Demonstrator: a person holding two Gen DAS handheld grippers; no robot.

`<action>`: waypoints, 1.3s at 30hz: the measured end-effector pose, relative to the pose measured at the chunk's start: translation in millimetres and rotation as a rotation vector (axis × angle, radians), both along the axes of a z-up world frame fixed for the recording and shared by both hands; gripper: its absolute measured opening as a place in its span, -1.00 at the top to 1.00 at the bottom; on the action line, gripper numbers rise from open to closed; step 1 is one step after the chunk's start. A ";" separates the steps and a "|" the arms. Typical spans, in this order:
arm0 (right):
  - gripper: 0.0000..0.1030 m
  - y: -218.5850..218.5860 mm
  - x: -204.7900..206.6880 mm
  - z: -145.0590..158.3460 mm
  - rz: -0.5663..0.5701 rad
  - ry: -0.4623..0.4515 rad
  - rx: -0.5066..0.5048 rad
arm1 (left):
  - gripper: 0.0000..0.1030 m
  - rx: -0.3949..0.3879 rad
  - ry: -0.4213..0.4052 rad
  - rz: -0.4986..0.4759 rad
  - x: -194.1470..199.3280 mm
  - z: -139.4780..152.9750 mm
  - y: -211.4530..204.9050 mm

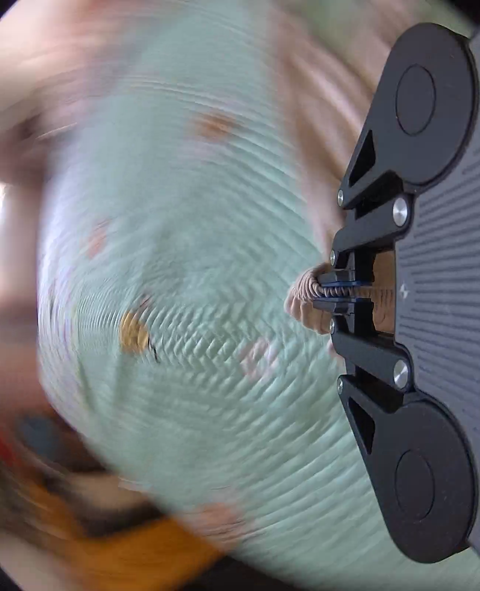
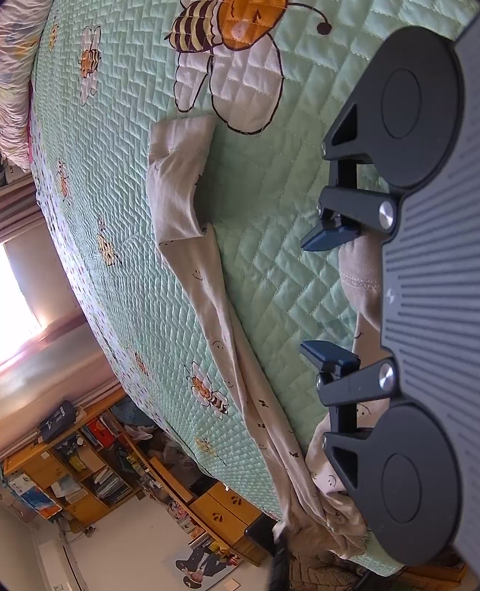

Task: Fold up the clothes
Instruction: 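Grasp the ribbed cuff with the left gripper and lift it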

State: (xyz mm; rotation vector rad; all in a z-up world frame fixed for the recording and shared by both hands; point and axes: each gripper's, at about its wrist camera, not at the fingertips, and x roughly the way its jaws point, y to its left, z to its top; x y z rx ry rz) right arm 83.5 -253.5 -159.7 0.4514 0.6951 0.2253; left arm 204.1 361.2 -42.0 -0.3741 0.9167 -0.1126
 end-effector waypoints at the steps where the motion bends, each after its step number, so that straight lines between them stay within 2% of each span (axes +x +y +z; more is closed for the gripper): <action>1: -0.08 2.0 0.5 -0.7 0.003 0.000 -0.002 | 0.91 -0.101 -0.013 0.062 -10.6 -1.2 14.6; 5: -0.10 10.0 3.2 -4.4 0.012 0.008 -0.011 | 0.87 -0.453 -0.149 0.255 -39.6 -9.2 50.7; 8: -0.12 14.1 5.2 -5.5 0.017 0.013 -0.019 | 0.86 -0.664 -0.139 0.526 -59.5 -49.7 77.0; 9: -0.13 14.8 5.5 -4.9 0.020 0.013 -0.022 | 0.86 -0.695 -0.115 0.626 -66.6 -66.0 83.2; 12: -0.13 14.4 5.4 -2.4 0.026 0.013 -0.033 | 0.89 -0.632 -0.007 0.794 -72.7 -94.1 86.6; 14: -0.13 14.2 2.2 1.5 0.030 0.001 -0.041 | 0.89 -0.586 -0.023 0.762 -68.8 -90.0 80.0; 16: -0.13 13.0 -1.6 4.4 0.027 -0.016 -0.048 | 0.79 -0.538 -0.085 0.618 -56.2 -72.4 66.0; 17: -0.13 11.9 -3.3 5.4 0.024 -0.024 -0.048 | 0.68 -0.502 -0.109 0.550 -49.9 -60.2 56.1; 19: -0.13 10.7 -4.9 5.2 0.018 -0.027 -0.039 | 0.51 -0.346 -0.168 0.405 -38.2 -29.8 30.0; 23: -0.13 13.4 -3.9 2.4 0.024 -0.014 -0.041 | -0.48 0.037 -0.181 0.136 -11.9 4.8 -27.6; 26: -0.14 12.6 -4.0 0.2 0.021 -0.009 -0.039 | -0.47 0.318 -0.128 -0.036 6.2 -0.3 -62.0; 30: -0.14 10.7 -2.9 -3.2 0.012 0.003 -0.037 | -0.30 0.497 -0.043 -0.126 21.2 -25.4 -76.3; 31: -0.14 10.8 -2.7 -3.6 0.012 0.004 -0.039 | -0.25 0.512 -0.028 -0.136 26.4 -29.9 -77.8; 36: -0.14 13.5 -1.3 -3.3 0.017 0.004 -0.054 | 0.54 0.503 0.047 -0.153 53.6 -53.2 -73.2; 37: -0.14 12.8 -1.2 -3.3 0.016 0.003 -0.053 | 0.65 0.504 0.052 -0.151 58.4 -56.1 -73.3; 39: -0.14 11.6 -1.1 -3.4 0.013 0.002 -0.050 | 0.72 0.487 0.048 -0.147 62.7 -54.3 -74.6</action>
